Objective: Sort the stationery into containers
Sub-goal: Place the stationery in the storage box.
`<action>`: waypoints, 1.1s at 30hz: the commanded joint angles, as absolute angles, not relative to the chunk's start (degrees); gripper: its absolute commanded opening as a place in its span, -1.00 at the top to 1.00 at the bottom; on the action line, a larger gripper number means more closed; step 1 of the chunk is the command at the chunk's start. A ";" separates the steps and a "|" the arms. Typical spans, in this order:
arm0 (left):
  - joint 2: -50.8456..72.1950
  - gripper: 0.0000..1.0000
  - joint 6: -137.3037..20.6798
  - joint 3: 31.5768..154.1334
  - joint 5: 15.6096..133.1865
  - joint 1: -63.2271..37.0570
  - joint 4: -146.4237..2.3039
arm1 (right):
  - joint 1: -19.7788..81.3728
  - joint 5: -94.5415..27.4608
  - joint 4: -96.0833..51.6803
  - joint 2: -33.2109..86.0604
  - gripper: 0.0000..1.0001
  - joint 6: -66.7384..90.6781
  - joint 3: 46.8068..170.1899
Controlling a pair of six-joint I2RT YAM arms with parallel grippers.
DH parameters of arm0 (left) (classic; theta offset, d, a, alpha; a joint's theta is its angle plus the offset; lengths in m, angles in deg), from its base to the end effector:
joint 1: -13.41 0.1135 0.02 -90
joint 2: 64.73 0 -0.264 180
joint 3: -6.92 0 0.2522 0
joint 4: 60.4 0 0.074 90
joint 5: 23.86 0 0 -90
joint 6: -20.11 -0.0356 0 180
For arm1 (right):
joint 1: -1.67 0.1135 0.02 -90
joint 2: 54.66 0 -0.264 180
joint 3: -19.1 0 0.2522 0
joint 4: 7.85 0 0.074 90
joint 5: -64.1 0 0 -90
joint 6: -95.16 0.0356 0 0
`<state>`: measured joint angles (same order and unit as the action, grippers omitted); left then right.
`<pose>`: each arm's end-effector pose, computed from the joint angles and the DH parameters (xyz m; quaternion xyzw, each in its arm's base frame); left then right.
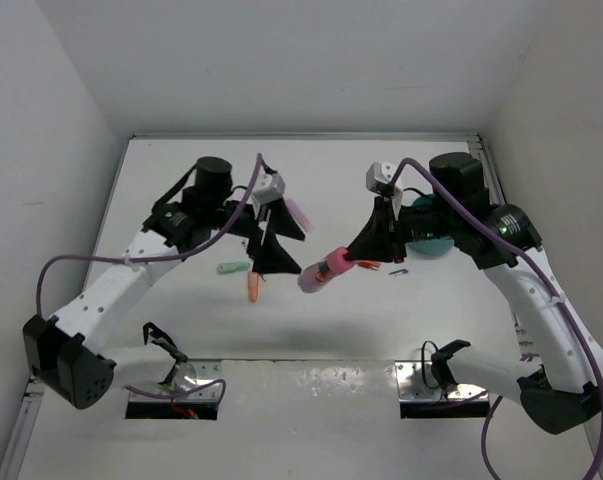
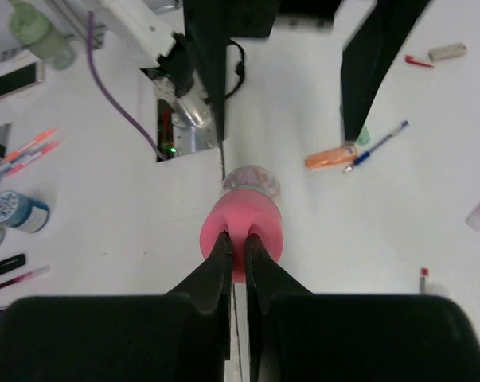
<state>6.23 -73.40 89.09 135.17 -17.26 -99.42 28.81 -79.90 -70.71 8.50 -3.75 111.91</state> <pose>0.2049 -0.1602 0.3716 0.4871 0.5884 -0.5716 0.2997 0.1643 0.1166 0.4218 -0.4478 0.6785 0.4615 0.3551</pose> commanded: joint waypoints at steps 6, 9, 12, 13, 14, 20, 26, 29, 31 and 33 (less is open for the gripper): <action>-0.66 -1.00 -60.05 95.45 68.90 -7.42 -95.25 | 27.78 -60.99 -71.09 8.62 1.00 -4.78 114.60; 4.16 -1.00 -61.89 101.52 56.41 -7.15 -102.18 | 25.14 -52.99 -70.74 9.94 1.00 -2.23 114.25; 5.14 -1.00 -63.73 101.46 51.90 -5.66 -105.18 | 20.14 -46.74 -70.74 12.05 1.00 -0.13 114.42; 6.01 -1.00 -64.00 101.72 51.99 -5.14 -107.71 | 18.91 -45.25 -71.00 12.75 1.00 0.23 114.69; 6.28 -1.00 -64.09 102.16 51.99 -5.04 -108.78 | 15.76 -44.02 -71.00 14.24 1.00 1.19 115.21; 6.02 -1.00 -65.50 99.26 56.20 -4.95 -110.29 | 5.29 -39.00 -73.10 20.92 1.00 0.77 123.54; 7.07 -1.00 -66.29 98.29 56.47 -5.04 -110.99 | -1.66 -37.24 -76.01 28.48 1.00 -3.37 131.73; 7.69 -1.00 -66.03 98.21 55.24 -5.13 -111.61 | -3.60 -37.15 -77.33 31.12 1.00 -4.25 133.85; 7.95 -1.00 -65.07 98.12 53.32 -5.48 -111.34 | -4.74 -37.06 -77.94 32.88 1.00 -4.42 134.20; 8.04 -1.00 -64.97 98.21 52.34 -6.18 -110.99 | -5.27 -36.97 -78.12 34.11 1.00 -4.34 134.20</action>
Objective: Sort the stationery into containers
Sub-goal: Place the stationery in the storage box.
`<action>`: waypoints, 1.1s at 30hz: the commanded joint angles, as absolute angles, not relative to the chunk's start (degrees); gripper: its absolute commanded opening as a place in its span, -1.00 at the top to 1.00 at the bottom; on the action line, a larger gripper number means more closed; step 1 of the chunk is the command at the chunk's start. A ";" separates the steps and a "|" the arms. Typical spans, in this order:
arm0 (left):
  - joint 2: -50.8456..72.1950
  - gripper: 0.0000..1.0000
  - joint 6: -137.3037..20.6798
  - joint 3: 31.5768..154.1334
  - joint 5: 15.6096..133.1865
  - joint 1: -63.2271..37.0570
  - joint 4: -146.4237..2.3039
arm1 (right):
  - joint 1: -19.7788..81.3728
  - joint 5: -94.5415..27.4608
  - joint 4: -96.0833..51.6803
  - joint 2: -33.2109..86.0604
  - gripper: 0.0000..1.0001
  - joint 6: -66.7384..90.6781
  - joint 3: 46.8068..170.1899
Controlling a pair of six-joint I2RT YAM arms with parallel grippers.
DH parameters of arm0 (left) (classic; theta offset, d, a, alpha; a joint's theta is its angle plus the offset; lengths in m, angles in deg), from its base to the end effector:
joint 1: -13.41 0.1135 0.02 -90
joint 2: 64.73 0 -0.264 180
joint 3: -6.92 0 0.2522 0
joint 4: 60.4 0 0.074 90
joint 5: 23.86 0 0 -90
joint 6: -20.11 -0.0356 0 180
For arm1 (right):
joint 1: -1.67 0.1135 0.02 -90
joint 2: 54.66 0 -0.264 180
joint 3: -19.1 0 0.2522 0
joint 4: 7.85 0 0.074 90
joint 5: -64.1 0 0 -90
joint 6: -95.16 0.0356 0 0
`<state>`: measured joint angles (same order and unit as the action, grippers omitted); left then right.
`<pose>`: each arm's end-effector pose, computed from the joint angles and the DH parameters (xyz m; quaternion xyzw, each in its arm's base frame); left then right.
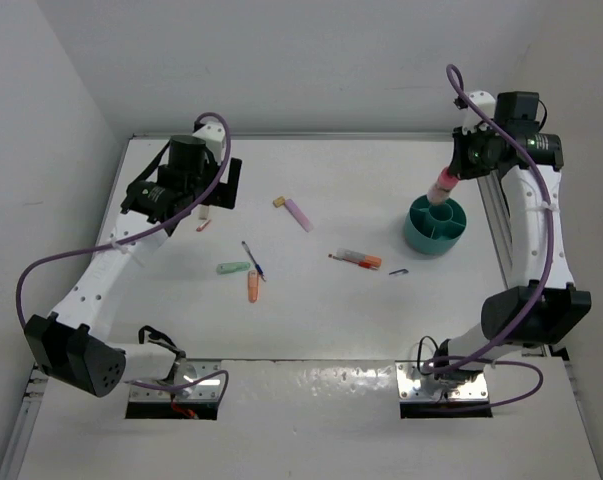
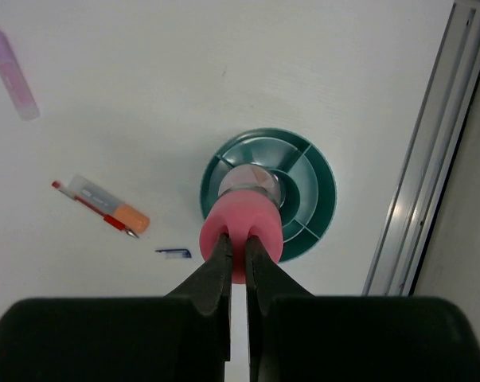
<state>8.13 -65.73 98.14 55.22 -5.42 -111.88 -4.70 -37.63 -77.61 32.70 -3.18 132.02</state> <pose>0.2604 -0.0817 0.3857 0.0668 0.8739 -0.0125 0.4812 0.3123 -0.0276 0.4101 -0.0555 0.9155 0.0438 0.3960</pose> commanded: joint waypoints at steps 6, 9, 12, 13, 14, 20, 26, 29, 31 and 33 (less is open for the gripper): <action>7.60 -1.00 -65.67 98.55 54.53 -7.33 -110.02 | -7.21 -37.33 -75.40 35.34 1.00 -4.86 131.57; 7.69 -1.00 -66.81 98.64 54.45 -7.68 -109.59 | -7.29 -37.24 -75.05 36.13 1.00 -5.13 131.57; 7.86 -1.00 -67.34 98.12 54.45 -7.85 -109.32 | -7.65 -36.97 -74.08 36.31 1.00 -5.30 130.25; 7.87 -1.00 -67.43 98.03 54.62 -7.77 -109.32 | -7.65 -37.06 -73.90 36.57 1.00 -5.48 130.16; 8.04 -1.00 -67.60 97.86 54.62 -7.85 -109.32 | -7.73 -37.06 -73.81 36.66 1.00 -5.39 129.99; 9.09 -1.00 -68.75 96.98 53.48 -8.38 -109.14 | -8.08 -36.62 -72.41 36.93 1.00 -5.83 127.09; 9.54 -1.00 -72.00 96.98 51.28 -8.65 -107.65 | -8.09 -36.27 -71.62 37.63 1.00 -5.92 125.68; 9.01 -1.00 -72.00 96.27 51.98 -8.47 -107.21 | -8.09 -35.92 -71.35 38.33 1.00 -6.09 125.24; 8.75 -1.00 -71.56 95.92 52.16 -8.21 -107.47 | -8.09 -35.83 -72.22 38.86 0.96 -6.01 125.41; 8.75 -1.00 -71.82 95.40 51.98 -7.77 -107.65 | -8.09 -35.57 -72.84 39.65 0.71 -5.57 126.38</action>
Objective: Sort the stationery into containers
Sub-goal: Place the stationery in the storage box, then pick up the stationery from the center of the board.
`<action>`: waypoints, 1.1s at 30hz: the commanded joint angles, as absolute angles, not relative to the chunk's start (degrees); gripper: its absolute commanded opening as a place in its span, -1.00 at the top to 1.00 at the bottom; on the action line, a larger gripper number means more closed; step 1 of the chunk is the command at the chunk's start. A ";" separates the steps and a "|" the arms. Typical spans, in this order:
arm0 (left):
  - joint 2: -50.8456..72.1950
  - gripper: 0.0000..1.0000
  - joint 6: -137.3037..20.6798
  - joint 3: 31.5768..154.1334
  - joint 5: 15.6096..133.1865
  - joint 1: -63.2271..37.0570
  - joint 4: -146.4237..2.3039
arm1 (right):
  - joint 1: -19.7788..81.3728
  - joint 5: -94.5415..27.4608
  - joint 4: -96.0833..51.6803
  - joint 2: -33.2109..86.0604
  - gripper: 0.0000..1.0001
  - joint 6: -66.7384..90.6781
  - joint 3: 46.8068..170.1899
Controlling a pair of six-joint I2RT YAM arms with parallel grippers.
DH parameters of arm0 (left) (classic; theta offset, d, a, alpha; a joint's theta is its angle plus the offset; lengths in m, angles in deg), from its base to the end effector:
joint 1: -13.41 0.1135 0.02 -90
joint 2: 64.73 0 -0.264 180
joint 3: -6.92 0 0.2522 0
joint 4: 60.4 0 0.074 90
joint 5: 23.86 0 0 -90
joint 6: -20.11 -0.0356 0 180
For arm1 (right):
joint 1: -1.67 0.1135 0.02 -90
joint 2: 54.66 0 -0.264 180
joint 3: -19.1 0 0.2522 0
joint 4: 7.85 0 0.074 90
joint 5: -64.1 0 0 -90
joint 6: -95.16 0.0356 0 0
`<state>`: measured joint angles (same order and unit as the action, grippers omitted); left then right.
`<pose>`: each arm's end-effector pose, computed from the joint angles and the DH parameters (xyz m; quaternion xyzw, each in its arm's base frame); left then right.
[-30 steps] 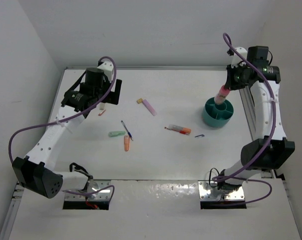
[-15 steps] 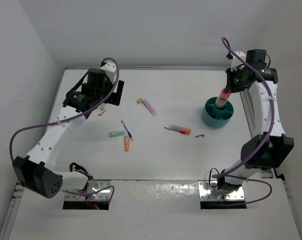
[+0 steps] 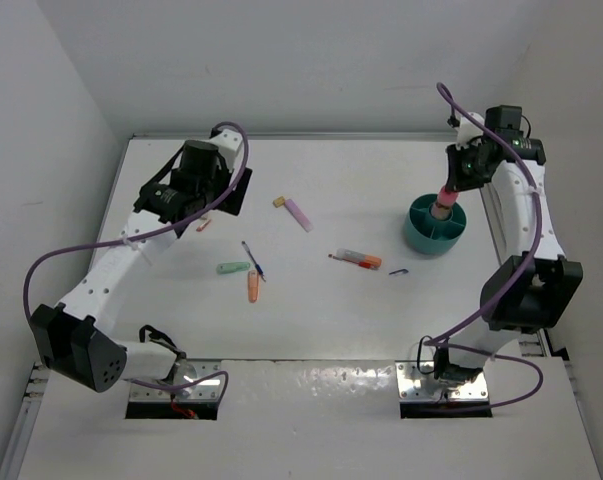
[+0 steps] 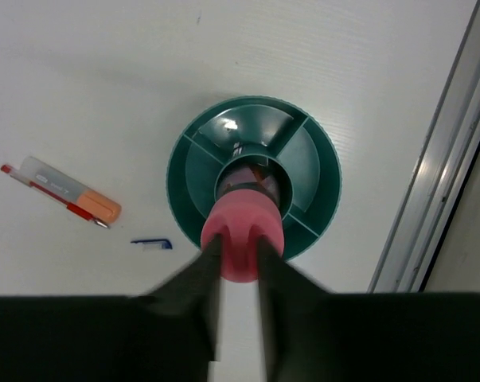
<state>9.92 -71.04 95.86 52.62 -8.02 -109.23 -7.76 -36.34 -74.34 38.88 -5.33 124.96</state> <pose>0.2674 -0.0960 0.3688 0.1184 0.8727 0.0212 0.4732 0.3429 -0.0504 0.3424 -0.0367 0.9473 0.0323 0.3167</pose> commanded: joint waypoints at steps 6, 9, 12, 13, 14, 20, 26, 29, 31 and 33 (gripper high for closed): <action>9.36 -0.82 -68.42 93.82 54.01 -5.75 -107.04 | -7.65 -35.48 -73.37 39.91 -0.09 -4.34 127.78; 9.36 -0.74 -66.99 92.41 53.57 -5.40 -106.24 | -7.03 -35.92 -74.69 39.39 -0.28 -3.37 129.10; 11.46 -0.74 -66.73 92.93 53.22 -4.08 -108.26 | -5.89 -37.59 -76.01 37.81 -0.34 -1.96 130.60; 13.47 -0.72 -67.25 93.80 53.22 -3.55 -109.14 | -5.19 -38.20 -76.18 37.20 -0.36 -1.27 130.77; 14.36 -0.70 -67.43 94.25 53.56 -3.46 -110.88 | -4.75 -39.51 -76.36 36.67 -0.37 -0.91 130.69; 17.44 -0.59 -64.27 93.46 57.96 -6.53 -109.85 | -1.06 -44.43 -76.28 31.14 -0.46 1.90 127.71; 18.23 -0.41 -68.49 87.93 64.64 -11.19 -107.13 | 2.88 -46.29 -75.57 26.82 -0.43 1.55 121.29; 21.56 -0.41 -65.08 89.75 64.99 -12.60 -105.37 | 4.13 -45.94 -74.43 25.85 -0.36 3.21 117.69; 23.33 -0.42 -62.17 92.31 63.95 -13.56 -104.32 | 4.74 -45.76 -74.25 25.76 -0.35 4.27 116.89; 26.22 -0.49 -55.94 95.55 61.67 -15.67 -102.91 | 5.18 -45.41 -74.25 25.85 -0.35 4.71 116.71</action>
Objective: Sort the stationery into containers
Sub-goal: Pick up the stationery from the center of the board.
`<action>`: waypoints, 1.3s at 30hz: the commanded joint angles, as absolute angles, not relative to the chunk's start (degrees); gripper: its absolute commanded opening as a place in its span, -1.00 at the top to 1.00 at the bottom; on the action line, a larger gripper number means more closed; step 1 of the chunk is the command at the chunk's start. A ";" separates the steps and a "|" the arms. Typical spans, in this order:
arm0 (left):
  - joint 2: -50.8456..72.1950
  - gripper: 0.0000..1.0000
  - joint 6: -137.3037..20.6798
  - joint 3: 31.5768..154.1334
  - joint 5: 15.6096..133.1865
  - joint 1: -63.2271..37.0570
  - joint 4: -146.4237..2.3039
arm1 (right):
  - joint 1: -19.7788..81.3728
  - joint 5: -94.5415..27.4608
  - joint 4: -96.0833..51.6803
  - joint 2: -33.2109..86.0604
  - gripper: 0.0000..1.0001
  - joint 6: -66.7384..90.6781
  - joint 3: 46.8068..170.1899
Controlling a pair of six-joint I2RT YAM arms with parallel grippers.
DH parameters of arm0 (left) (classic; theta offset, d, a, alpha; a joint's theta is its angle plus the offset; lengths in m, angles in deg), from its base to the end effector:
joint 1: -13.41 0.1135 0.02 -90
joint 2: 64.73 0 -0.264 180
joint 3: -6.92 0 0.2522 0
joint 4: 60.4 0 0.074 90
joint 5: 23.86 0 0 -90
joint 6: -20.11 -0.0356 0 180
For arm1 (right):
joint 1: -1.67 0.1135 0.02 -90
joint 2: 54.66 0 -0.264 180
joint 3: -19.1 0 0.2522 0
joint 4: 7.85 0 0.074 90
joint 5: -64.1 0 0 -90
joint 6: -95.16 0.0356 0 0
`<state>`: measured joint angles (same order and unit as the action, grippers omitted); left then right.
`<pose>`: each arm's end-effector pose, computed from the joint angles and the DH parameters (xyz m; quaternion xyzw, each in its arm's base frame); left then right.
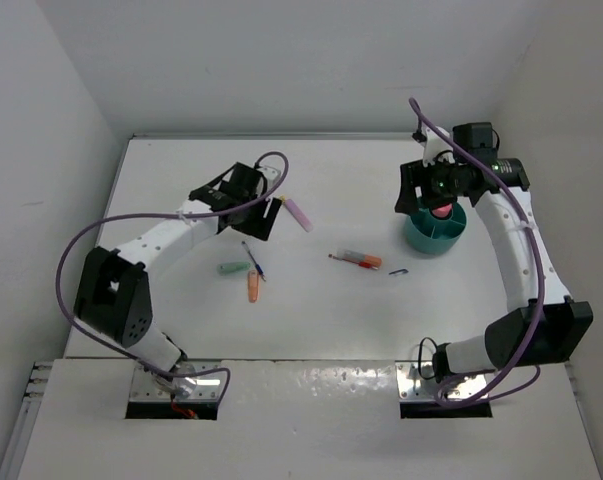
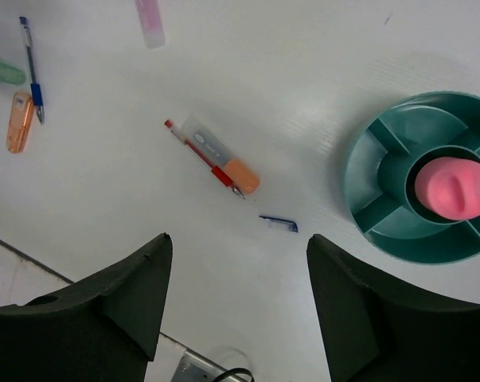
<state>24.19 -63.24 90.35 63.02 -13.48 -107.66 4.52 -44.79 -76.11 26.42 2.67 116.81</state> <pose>0.2973 -0.1486 0.2661 0.1579 0.9341 -0.0674 0.3131 0.2866 0.0258 0.3621 -0.0973 0.9281 0.1560 0.3237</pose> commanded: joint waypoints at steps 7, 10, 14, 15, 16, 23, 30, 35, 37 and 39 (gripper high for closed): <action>47.28 -0.50 -41.88 115.93 55.33 -19.98 -112.89 | 5.19 -44.97 -73.20 24.63 -0.35 7.44 114.78; 54.51 -0.50 -38.27 123.42 54.10 -20.51 -115.64 | 5.01 -45.06 -73.20 24.71 -0.35 7.70 114.25; 58.31 -0.50 -36.23 125.98 53.92 -20.60 -113.64 | 4.48 -45.41 -73.37 24.89 -0.35 7.79 114.25; 58.92 -0.49 -35.62 125.98 54.36 -20.43 -112.84 | 4.31 -45.59 -73.46 24.97 -0.35 7.53 114.16; 59.19 -0.49 -35.44 125.98 54.53 -20.25 -111.70 | 4.13 -45.67 -73.46 25.06 -0.35 7.62 114.16; 63.67 -0.47 -34.21 129.67 53.66 -19.55 -111.52 | 3.52 -45.85 -73.37 25.41 -0.32 7.44 114.08; 67.19 -0.52 -33.15 133.00 53.39 -19.63 -111.69 | 3.25 -46.29 -73.46 25.50 -0.32 7.00 113.64; 69.83 -0.52 -33.07 134.77 52.16 -19.55 -112.13 | 2.99 -46.29 -73.20 25.94 -0.32 6.65 113.55; 70.61 -0.47 -33.42 135.21 51.46 -19.54 -112.31 | 2.81 -46.46 -73.37 26.38 -0.32 6.56 113.99; 70.45 -0.41 -33.77 134.42 51.37 -19.54 -112.22 | 2.73 -46.73 -73.46 26.82 -0.32 6.56 114.42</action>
